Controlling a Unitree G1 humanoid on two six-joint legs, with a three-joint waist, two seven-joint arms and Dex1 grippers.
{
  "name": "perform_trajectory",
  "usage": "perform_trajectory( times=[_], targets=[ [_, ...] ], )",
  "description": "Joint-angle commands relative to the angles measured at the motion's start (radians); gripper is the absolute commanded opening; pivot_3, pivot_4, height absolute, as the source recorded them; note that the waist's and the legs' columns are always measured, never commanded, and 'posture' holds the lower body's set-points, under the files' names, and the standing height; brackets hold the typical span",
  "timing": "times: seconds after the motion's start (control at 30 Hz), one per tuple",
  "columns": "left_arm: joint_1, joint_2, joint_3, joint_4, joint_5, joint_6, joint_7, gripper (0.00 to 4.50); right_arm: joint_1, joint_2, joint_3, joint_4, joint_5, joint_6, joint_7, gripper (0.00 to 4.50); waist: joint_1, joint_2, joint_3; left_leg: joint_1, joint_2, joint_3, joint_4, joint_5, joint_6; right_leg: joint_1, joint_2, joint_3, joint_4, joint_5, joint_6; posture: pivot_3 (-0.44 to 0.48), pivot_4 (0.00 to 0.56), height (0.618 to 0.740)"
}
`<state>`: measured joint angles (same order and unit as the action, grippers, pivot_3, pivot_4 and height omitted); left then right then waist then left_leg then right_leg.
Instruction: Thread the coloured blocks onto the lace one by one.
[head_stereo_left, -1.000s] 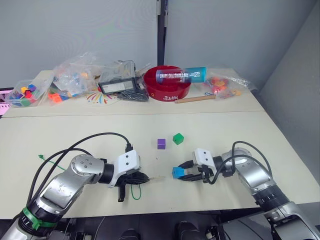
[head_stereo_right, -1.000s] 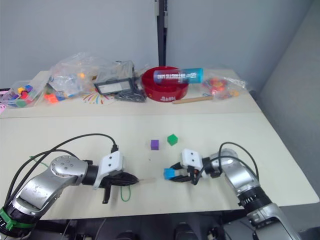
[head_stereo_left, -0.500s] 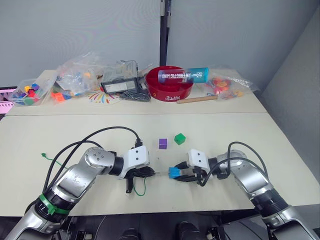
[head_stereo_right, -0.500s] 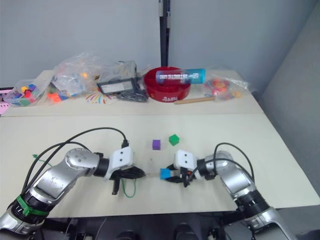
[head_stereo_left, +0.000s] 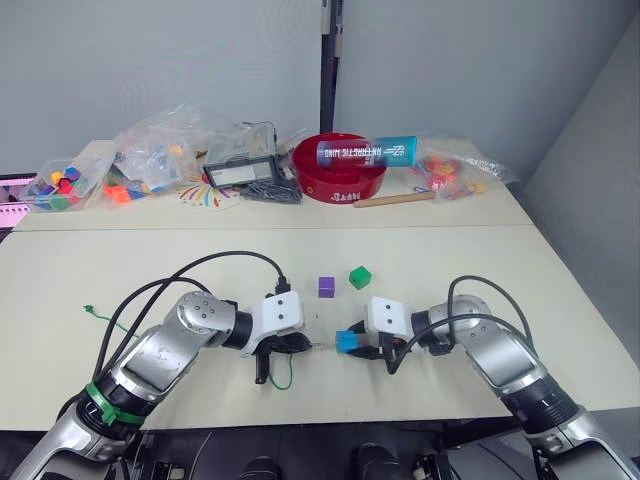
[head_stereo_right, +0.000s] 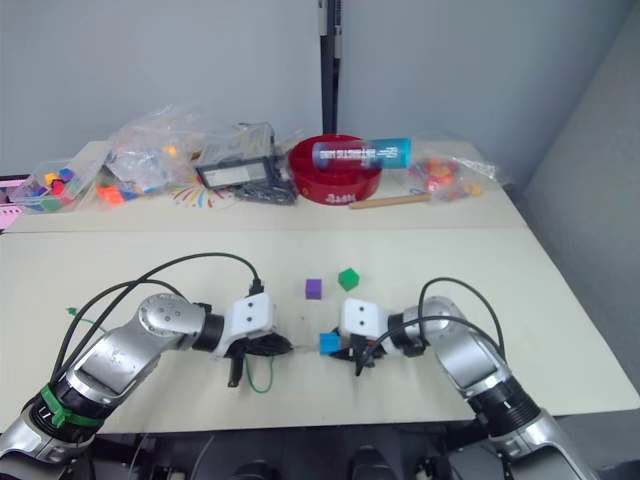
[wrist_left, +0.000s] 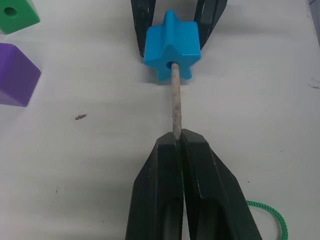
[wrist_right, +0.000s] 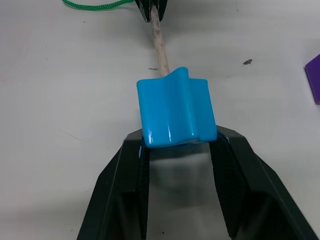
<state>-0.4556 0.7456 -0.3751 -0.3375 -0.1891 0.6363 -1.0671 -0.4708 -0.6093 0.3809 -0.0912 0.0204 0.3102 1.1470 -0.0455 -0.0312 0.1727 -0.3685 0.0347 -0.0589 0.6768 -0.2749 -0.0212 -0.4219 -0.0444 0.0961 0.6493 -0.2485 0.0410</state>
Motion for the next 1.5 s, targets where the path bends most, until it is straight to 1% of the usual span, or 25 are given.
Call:
perform_trajectory(
  times=[0.03, 0.23, 0.4, 0.5, 0.63, 0.7, 0.73, 0.77, 0.83, 0.97, 1.07, 1.17, 1.27, 1.4, 1.5],
  targets=[
    [-0.018, -0.014, -0.003, -0.016, 0.005, -0.014, 0.002, 0.00, -0.003, -0.009, 0.012, -0.019, -0.020, 0.018, -0.008, 1.25, 0.000, 0.000, 0.000, 0.000, 0.000, 0.000, 0.000, 0.000, 0.000, 0.000, 0.000, 0.000, 0.000, 0.000, 0.000, 0.000, 0.150, 0.740],
    [-0.052, -0.080, -0.035, 0.035, 0.027, -0.050, 0.006, 0.00, -0.008, -0.005, 0.028, -0.057, -0.028, 0.052, -0.007, 1.25, 0.000, 0.000, 0.000, 0.000, 0.000, 0.000, 0.000, 0.000, 0.000, 0.000, 0.000, 0.000, 0.000, 0.000, 0.000, 0.000, 0.150, 0.740],
    [-0.049, -0.131, -0.065, 0.086, 0.034, -0.097, -0.008, 0.00, -0.018, 0.009, 0.036, -0.083, -0.027, 0.089, -0.016, 1.25, 0.000, 0.000, 0.000, 0.000, 0.000, 0.000, 0.000, 0.000, 0.000, 0.000, 0.000, 0.000, 0.000, 0.000, 0.000, 0.000, 0.150, 0.740],
    [-0.036, -0.174, -0.085, 0.161, 0.044, -0.159, -0.013, 0.00, -0.021, 0.020, 0.036, -0.101, -0.017, 0.111, -0.022, 1.25, 0.002, 0.000, 0.000, 0.000, 0.000, 0.000, 0.000, 0.000, 0.000, 0.000, 0.000, 0.000, 0.000, 0.000, 0.000, 0.000, 0.150, 0.740],
    [-0.022, -0.201, -0.072, 0.202, 0.042, -0.180, -0.018, 0.00, -0.024, 0.020, 0.039, -0.114, -0.016, 0.130, -0.023, 1.25, 0.003, 0.000, -0.001, 0.000, 0.000, 0.000, 0.001, 0.000, 0.000, 0.002, 0.000, 0.000, 0.000, 0.000, 0.000, 0.000, 0.150, 0.740],
    [-0.016, -0.200, -0.029, 0.201, 0.013, -0.183, -0.027, 0.00, -0.020, 0.012, 0.042, -0.124, -0.020, 0.143, -0.021, 1.25, 0.003, 0.000, -0.001, 0.001, 0.000, 0.000, 0.002, 0.000, 0.000, 0.002, 0.000, 0.000, 0.000, 0.001, 0.001, 0.000, 0.150, 0.740],
    [-0.015, -0.197, -0.006, 0.191, -0.006, -0.177, -0.034, 0.66, -0.017, 0.005, 0.046, -0.130, -0.022, 0.147, -0.018, 1.25, 0.003, 0.000, -0.001, 0.001, -0.001, 0.000, 0.002, 0.000, 0.000, 0.002, 0.000, 0.000, 0.000, 0.001, 0.001, 0.000, 0.150, 0.740],
    [-0.013, -0.190, 0.011, 0.181, -0.018, -0.178, -0.042, 0.92, -0.014, 0.001, 0.047, -0.136, -0.022, 0.152, -0.016, 1.25, 0.003, 0.000, -0.001, 0.000, -0.001, 0.000, 0.002, 0.000, 0.000, 0.002, 0.000, 0.000, 0.000, 0.001, 0.001, 0.000, 0.150, 0.740],
    [-0.010, -0.178, 0.031, 0.172, -0.015, -0.192, -0.043, 1.63, -0.010, -0.005, 0.048, -0.143, -0.021, 0.159, -0.017, 1.25, 0.002, 0.000, -0.001, 0.000, 0.000, -0.001, 0.002, 0.000, 0.000, 0.000, 0.000, 0.000, 0.000, 0.001, 0.001, 0.000, 0.150, 0.740],
    [0.009, -0.139, 0.055, 0.152, -0.015, -0.225, -0.060, 2.88, -0.008, -0.012, 0.052, -0.154, -0.022, 0.175, -0.022, 1.25, 0.001, 0.000, -0.001, 0.000, 0.000, -0.001, 0.002, 0.000, 0.000, 0.000, 0.000, 0.000, 0.000, 0.001, 0.001, 0.000, 0.150, 0.740],
    [0.029, -0.119, 0.063, 0.145, -0.013, -0.250, -0.065, 2.88, -0.011, -0.011, 0.054, -0.158, -0.021, 0.184, -0.026, 1.25, 0.002, 0.000, -0.001, 0.000, 0.000, -0.001, 0.001, 0.000, 0.000, 0.000, 0.000, 0.000, 0.000, 0.001, 0.001, 0.000, 0.150, 0.740],
    [0.058, -0.079, 0.080, 0.128, -0.010, -0.261, -0.075, 2.88, -0.014, -0.011, 0.056, -0.162, -0.022, 0.192, -0.030, 1.25, 0.001, 0.000, -0.001, -0.001, 0.000, 0.000, 0.002, 0.000, 0.000, 0.000, 0.000, 0.000, 0.000, 0.001, 0.001, 0.000, 0.150, 0.740],
    [0.068, -0.055, 0.103, 0.119, -0.020, -0.237, -0.063, 2.88, -0.014, -0.022, 0.057, -0.163, -0.027, 0.194, -0.032, 1.25, 0.002, 0.000, -0.001, -0.001, 0.000, -0.001, 0.001, 0.000, 0.000, 0.000, 0.000, 0.000, 0.000, 0.001, 0.001, 0.000, 0.150, 0.740],
    [0.090, -0.045, 0.097, 0.124, -0.008, -0.208, -0.044, 2.88, -0.020, -0.039, 0.058, -0.173, -0.027, 0.214, -0.029, 1.25, 0.003, 0.000, -0.001, -0.001, 0.000, 0.000, 0.002, 0.000, 0.000, 0.000, 0.000, 0.000, 0.000, 0.001, 0.001, 0.000, 0.150, 0.740],
    [0.101, -0.063, 0.080, 0.120, -0.011, -0.191, -0.032, 2.88, -0.026, -0.046, 0.061, -0.181, -0.028, 0.231, -0.032, 1.25, 0.003, 0.000, -0.001, -0.001, 0.000, 0.000, 0.001, 0.000, 0.000, 0.000, 0.000, 0.000, -0.001, 0.001, 0.001, 0.000, 0.150, 0.740]
  ],
)
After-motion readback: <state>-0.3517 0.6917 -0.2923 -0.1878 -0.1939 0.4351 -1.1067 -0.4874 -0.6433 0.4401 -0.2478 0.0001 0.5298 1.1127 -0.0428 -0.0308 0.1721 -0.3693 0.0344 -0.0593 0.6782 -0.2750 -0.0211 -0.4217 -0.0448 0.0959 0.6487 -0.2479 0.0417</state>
